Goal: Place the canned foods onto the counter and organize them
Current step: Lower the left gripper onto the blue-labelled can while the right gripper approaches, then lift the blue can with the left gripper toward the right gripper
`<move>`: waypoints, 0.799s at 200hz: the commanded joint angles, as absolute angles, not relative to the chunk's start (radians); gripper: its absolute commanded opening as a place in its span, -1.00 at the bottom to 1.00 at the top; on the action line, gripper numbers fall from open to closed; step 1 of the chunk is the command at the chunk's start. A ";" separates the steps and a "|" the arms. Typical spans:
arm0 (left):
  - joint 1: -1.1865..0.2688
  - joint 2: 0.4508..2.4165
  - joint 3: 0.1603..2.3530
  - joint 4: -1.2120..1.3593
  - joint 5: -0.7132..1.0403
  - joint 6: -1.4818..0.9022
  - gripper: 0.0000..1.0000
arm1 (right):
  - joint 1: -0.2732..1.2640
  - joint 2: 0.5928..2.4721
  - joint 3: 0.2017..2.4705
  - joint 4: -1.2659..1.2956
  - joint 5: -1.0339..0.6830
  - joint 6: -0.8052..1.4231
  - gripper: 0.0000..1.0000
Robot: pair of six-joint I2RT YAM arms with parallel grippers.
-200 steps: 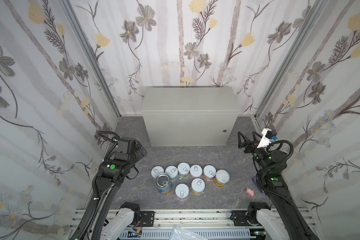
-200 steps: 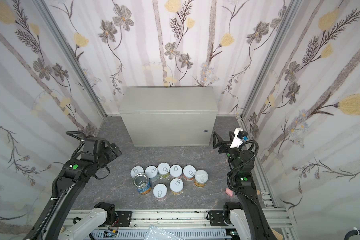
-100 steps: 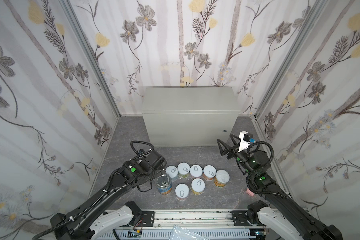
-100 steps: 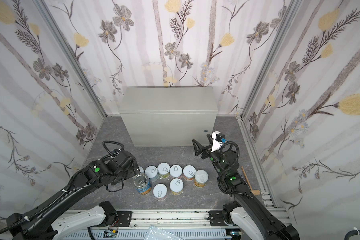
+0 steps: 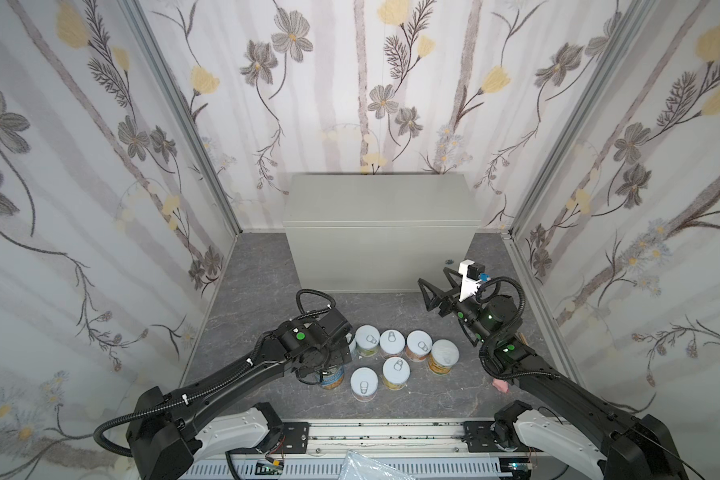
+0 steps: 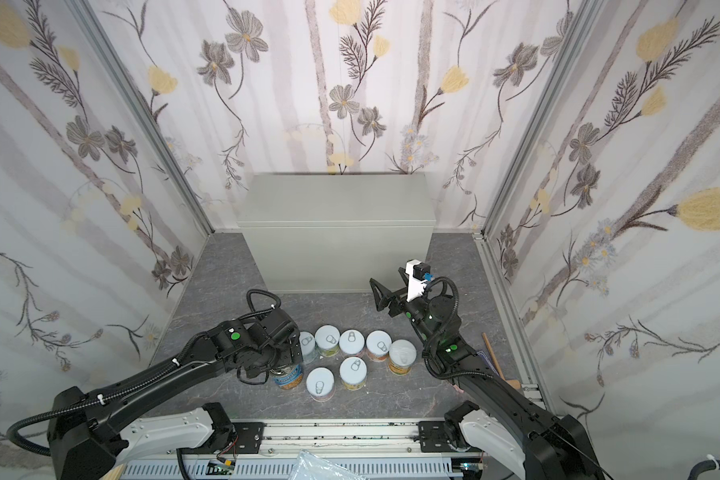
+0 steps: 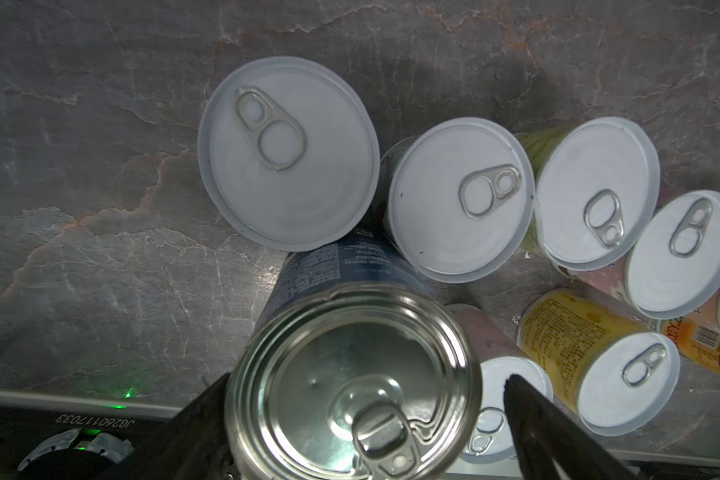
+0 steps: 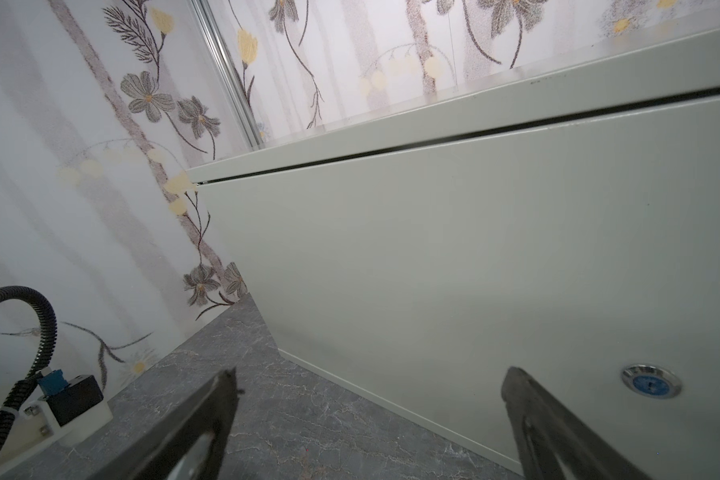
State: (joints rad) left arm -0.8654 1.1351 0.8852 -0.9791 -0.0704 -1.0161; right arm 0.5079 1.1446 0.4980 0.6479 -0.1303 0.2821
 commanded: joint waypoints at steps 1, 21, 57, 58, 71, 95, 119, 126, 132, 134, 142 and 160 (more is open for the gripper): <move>-0.866 1.153 0.893 -1.068 -0.152 -1.027 1.00 | 0.519 1.158 0.512 0.709 -0.114 0.266 0.99; -0.865 1.140 0.853 -1.024 -0.131 -1.034 1.00 | 0.526 1.164 0.514 0.709 -0.107 0.257 0.99; -0.866 1.150 0.805 -0.929 -0.094 -1.019 1.00 | 0.537 1.172 0.521 0.705 -0.098 0.254 0.99; -0.866 1.152 0.806 -0.929 -0.094 -1.018 1.00 | 0.537 1.172 0.521 0.704 -0.098 0.253 0.99; -0.866 1.169 0.801 -0.930 -0.104 -1.010 1.00 | 0.543 1.174 0.521 0.700 -0.095 0.250 0.99; -0.865 1.202 0.780 -0.891 -0.109 -1.005 0.91 | 0.553 1.172 0.524 0.689 -0.082 0.241 0.99; -0.865 1.222 0.767 -0.861 -0.132 -0.999 0.87 | 0.562 1.168 0.523 0.680 -0.072 0.232 0.99; -0.866 1.223 0.768 -0.862 -0.146 -0.996 0.84 | 0.563 1.168 0.525 0.677 -0.071 0.231 0.99; -0.866 1.221 0.769 -0.861 -0.154 -0.993 0.81 | 0.565 1.168 0.527 0.675 -0.069 0.228 0.99; -0.865 1.220 0.771 -0.862 -0.157 -0.992 0.80 | 0.566 1.167 0.526 0.674 -0.068 0.227 0.99; -0.866 1.217 0.772 -0.863 -0.162 -0.987 0.78 | 0.569 1.167 0.531 0.667 -0.066 0.223 0.99; -0.865 1.206 0.768 -0.877 -0.165 -0.994 0.71 | 0.575 1.170 0.536 0.657 -0.058 0.218 0.99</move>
